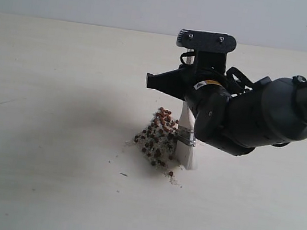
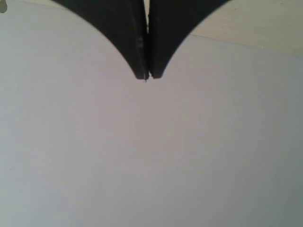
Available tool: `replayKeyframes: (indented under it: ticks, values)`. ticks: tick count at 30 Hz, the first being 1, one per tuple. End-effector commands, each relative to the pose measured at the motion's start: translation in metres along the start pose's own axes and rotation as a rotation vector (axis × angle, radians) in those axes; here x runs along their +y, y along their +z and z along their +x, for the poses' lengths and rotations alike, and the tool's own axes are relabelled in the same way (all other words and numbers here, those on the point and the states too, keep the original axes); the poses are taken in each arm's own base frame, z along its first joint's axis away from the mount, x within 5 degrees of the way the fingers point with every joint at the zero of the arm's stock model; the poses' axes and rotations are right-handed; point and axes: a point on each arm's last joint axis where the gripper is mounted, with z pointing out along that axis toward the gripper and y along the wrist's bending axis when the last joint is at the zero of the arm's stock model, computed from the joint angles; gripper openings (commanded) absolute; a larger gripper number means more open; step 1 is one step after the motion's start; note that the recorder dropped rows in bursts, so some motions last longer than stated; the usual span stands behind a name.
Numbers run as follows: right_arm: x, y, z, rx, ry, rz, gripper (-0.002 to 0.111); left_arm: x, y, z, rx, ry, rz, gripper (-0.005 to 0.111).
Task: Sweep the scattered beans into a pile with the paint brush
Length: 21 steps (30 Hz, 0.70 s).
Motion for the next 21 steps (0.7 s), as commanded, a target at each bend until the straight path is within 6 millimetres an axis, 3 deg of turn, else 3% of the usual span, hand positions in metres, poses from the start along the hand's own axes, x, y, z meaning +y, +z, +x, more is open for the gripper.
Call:
replayKeyframes:
  ticks: [1, 8, 13, 21]
  values:
    - [0.001, -0.005, -0.009, -0.003, -0.044, -0.007, 0.0, 0.001, -0.001, 0.002, 0.003, 0.008, -0.003, 0.0]
    - [-0.011, -0.031, -0.028, -0.111, -0.065, -0.004, 0.0, 0.001, -0.001, 0.002, 0.003, 0.008, -0.003, 0.0]
    - [-0.008, -0.056, -0.039, -0.188, -0.168, -0.148, 0.0, 0.001, -0.001, 0.002, 0.003, 0.008, -0.003, 0.0]
    - [-0.009, -0.089, -0.032, -0.261, -0.265, -0.333, 0.0, 0.001, -0.001, 0.002, 0.003, 0.008, -0.003, 0.0]
